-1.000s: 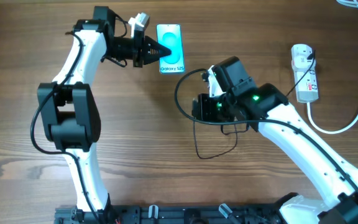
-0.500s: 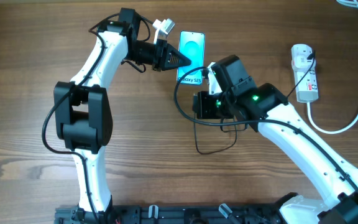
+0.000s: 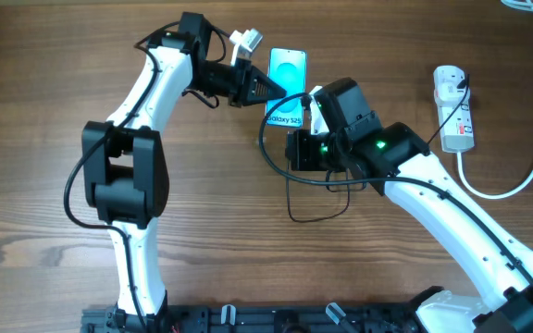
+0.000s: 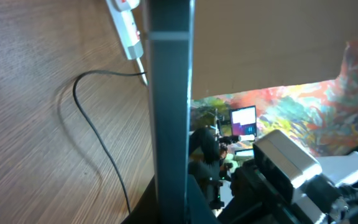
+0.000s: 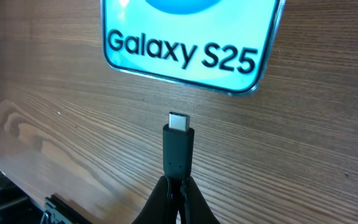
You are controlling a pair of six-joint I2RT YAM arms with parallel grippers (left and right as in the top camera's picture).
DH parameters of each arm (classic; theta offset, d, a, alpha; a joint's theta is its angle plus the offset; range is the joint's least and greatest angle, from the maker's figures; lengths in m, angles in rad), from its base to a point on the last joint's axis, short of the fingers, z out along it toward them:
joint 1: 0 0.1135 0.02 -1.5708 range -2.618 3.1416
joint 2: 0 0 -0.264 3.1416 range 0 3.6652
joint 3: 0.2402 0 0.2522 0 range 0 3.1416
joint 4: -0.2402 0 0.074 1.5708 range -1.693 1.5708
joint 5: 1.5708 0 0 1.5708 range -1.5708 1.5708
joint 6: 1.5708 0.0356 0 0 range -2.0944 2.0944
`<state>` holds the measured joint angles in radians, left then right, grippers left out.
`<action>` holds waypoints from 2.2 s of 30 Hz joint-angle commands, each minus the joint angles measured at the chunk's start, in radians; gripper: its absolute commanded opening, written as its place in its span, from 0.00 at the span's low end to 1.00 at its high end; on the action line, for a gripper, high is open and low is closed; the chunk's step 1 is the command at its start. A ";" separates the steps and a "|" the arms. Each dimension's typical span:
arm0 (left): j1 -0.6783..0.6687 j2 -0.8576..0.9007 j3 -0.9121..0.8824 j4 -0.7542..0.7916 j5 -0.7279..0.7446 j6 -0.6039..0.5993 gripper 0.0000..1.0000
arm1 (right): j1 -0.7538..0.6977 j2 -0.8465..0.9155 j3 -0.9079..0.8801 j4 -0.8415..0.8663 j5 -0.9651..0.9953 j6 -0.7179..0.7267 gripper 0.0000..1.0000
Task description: Plug charger to phone and switch on socket
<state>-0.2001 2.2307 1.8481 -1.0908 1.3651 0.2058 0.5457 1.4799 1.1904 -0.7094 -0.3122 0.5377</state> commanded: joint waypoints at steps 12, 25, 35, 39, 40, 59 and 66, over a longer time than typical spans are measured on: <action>-0.006 -0.204 0.000 0.135 -0.275 -0.326 0.04 | 0.030 0.016 0.027 -0.023 0.006 0.022 0.05; -0.055 -0.203 0.000 0.098 -0.331 -0.212 0.04 | 0.030 0.016 0.027 0.014 -0.010 0.014 0.05; -0.052 -0.203 0.000 0.087 -0.326 -0.204 0.04 | 0.029 0.016 0.035 0.029 0.006 -0.011 0.05; -0.048 -0.204 0.000 0.083 -0.285 -0.167 0.04 | 0.029 0.016 0.035 0.039 0.012 -0.011 0.05; -0.048 -0.204 0.000 0.081 -0.285 -0.165 0.04 | 0.029 0.016 0.035 0.043 0.030 0.008 0.05; -0.027 -0.203 0.000 0.080 -0.232 -0.142 0.04 | 0.029 0.016 0.035 0.054 0.045 0.012 0.04; -0.027 -0.203 0.000 0.068 -0.233 -0.141 0.04 | 0.029 0.016 0.035 0.078 0.024 0.013 0.05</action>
<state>-0.2272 2.0426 1.8446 -1.0203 1.0863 0.0406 0.5728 1.4830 1.2011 -0.6426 -0.2691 0.5484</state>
